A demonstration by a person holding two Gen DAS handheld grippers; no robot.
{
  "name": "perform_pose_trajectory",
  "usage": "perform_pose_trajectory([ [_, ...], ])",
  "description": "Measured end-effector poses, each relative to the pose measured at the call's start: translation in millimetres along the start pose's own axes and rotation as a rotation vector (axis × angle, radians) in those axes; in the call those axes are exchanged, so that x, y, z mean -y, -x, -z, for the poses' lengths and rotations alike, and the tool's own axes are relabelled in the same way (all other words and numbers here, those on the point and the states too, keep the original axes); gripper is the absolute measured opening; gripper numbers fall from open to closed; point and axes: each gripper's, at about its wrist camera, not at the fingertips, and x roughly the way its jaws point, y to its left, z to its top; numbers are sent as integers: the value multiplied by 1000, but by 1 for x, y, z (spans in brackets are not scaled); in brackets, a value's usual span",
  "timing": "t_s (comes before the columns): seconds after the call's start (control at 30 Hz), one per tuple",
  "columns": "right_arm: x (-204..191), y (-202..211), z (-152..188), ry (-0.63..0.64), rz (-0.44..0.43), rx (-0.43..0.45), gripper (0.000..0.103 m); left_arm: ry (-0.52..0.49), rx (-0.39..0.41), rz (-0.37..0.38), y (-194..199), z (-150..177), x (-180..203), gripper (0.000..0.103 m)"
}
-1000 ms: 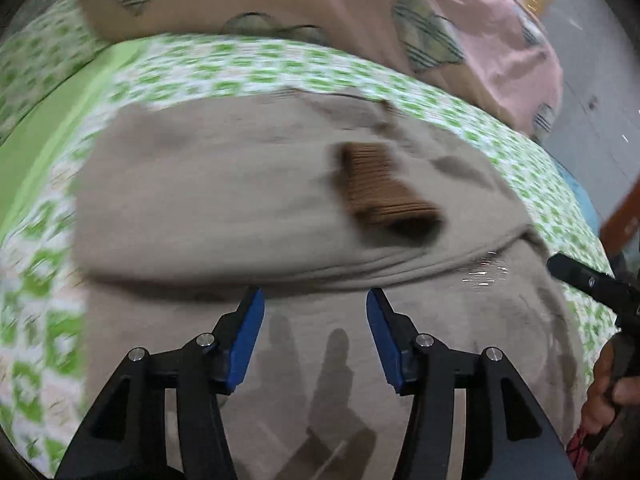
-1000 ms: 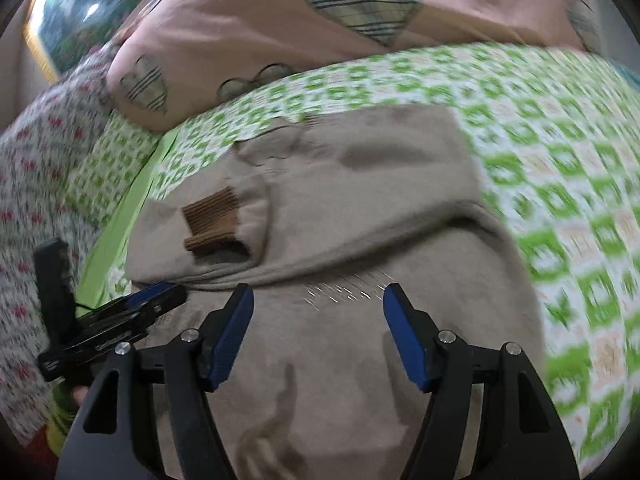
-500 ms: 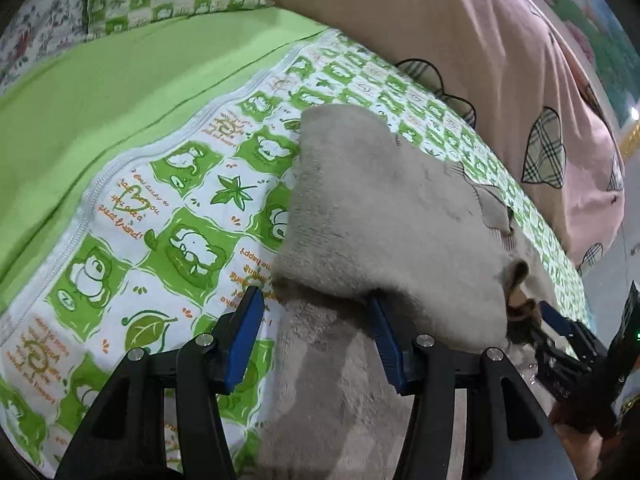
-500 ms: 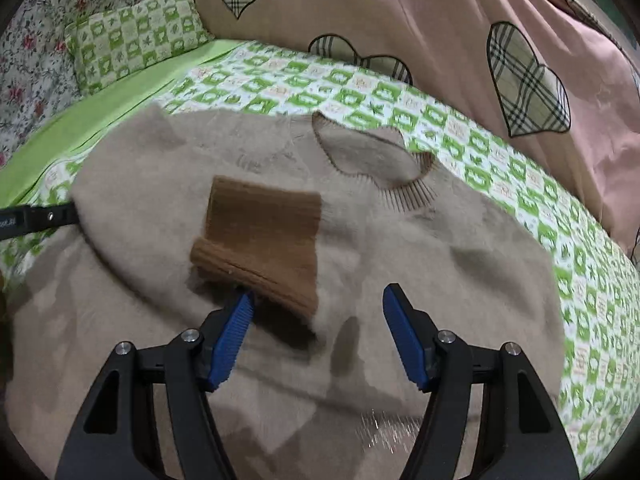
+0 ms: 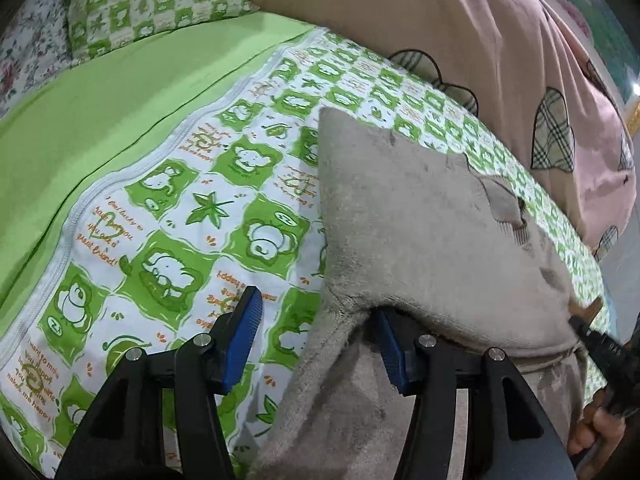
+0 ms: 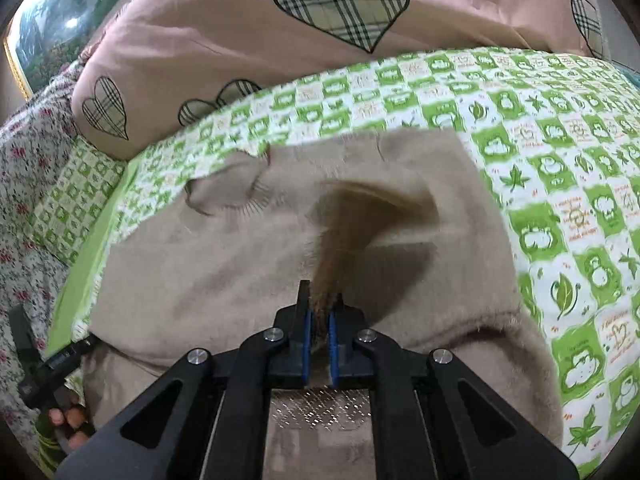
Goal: Fold small clothes
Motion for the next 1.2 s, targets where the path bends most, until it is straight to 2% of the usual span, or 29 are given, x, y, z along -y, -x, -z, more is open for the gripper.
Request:
perform_pose_trajectory([
  [0.13,-5,-3,2,-10,-33,-11,8,110,14,46,6,-1,-23,56],
  [0.2,-3,-4,5,-30,-49,-31,10,130,22,50,7,-1,-28,56],
  [0.27,3,-5,8,-63,-58,-51,19,146,29,61,9,0,-32,56],
  [0.33,9,-2,11,-94,-48,-44,37,164,30,82,9,0,-37,56],
  [0.4,18,3,10,-134,-57,-33,49,173,32,94,9,0,-39,56],
  [0.43,22,7,10,-156,-67,-21,50,166,35,91,9,0,-38,56],
  [0.5,26,7,8,-175,-89,-16,50,150,37,75,9,1,-35,56],
  [0.53,27,4,7,-174,-92,-25,43,147,38,71,9,2,-34,56],
  [0.57,25,1,4,-158,-76,-36,31,150,38,73,9,2,-35,56],
  [0.6,21,-3,1,-133,-60,-46,8,150,36,78,9,2,-34,56],
  [0.63,19,-2,-3,-123,-65,-39,8,156,36,86,9,2,-34,56],
  [0.7,12,17,-11,-91,-116,65,8,161,37,93,10,2,-36,56],
  [0.77,5,34,-13,-32,-96,142,8,165,37,97,9,2,-35,56],
  [0.8,6,34,-12,-20,-80,134,8,166,37,98,9,2,-35,56],
  [0.9,25,13,-2,-56,-23,32,8,161,33,101,8,2,-37,56],
  [1.0,40,-4,9,-96,-7,-60,10,163,26,108,8,1,-39,56],
  [1.07,44,3,9,-126,7,-44,15,151,-16,110,11,-1,-38,55],
  [1.13,40,19,6,-107,65,-6,17,86,-49,125,28,-1,-27,55],
  [1.2,30,40,2,-52,100,80,20,8,-13,162,48,-2,-12,55],
])
